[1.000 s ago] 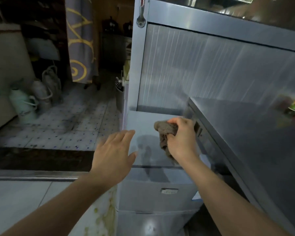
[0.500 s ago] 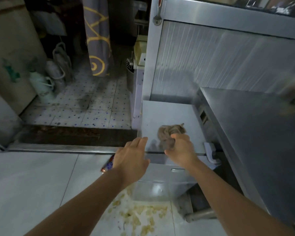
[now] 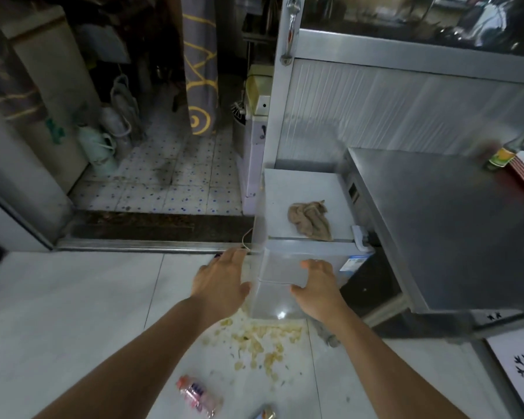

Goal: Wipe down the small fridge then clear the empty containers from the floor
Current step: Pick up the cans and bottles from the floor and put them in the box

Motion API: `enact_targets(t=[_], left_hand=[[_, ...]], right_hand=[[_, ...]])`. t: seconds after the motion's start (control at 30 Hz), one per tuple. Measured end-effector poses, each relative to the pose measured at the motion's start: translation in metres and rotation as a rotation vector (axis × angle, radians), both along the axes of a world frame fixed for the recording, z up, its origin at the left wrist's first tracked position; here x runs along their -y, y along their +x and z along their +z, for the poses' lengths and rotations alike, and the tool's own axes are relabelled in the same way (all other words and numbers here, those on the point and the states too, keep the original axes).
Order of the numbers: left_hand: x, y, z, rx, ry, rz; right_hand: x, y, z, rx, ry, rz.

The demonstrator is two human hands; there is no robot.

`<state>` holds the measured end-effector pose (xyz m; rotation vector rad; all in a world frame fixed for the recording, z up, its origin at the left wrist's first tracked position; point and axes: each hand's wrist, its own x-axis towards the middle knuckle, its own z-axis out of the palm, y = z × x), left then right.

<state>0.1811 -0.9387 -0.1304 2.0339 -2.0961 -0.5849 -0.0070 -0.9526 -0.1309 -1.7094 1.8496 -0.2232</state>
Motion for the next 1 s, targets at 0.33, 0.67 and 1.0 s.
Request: enact_targets(t=[0.33,0.67,1.0], left_hand=[[-0.103,0.035,0.022,0.047,0.091,0.071],[-0.090,0.125,0.003,0.029,0.188,0.072],[-0.014,0.293,-0.030,-0.054,0.332,-0.016]], right_hand=[[-0.052,0.040,-0.013,0.152,0.040,0.031],[-0.042,0.132,-0.024,0.176,0.070,-0.024],[0.003,0.280,-0.050,0.065,0.167,-0.215]])
